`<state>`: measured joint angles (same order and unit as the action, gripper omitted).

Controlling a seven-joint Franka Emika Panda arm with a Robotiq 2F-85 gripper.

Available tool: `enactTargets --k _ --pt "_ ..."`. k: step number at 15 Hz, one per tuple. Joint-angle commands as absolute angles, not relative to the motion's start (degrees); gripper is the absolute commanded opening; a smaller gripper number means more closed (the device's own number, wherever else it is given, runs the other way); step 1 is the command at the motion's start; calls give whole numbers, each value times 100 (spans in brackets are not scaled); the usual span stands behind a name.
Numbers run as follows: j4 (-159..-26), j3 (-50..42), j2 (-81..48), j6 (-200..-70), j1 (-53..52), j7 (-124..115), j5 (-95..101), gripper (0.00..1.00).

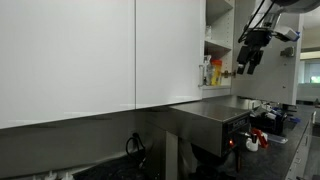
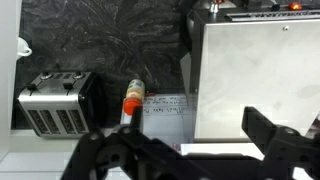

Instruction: Open the right door on the third upper cabinet from the left, remove the container of sugar from the cabinet and place it on top of the coffeemaker

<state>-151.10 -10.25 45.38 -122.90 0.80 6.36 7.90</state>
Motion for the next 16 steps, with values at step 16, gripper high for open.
enactTargets --k 16 --pt "-15219 -1325 4029 -14254 508 1009 616 100"
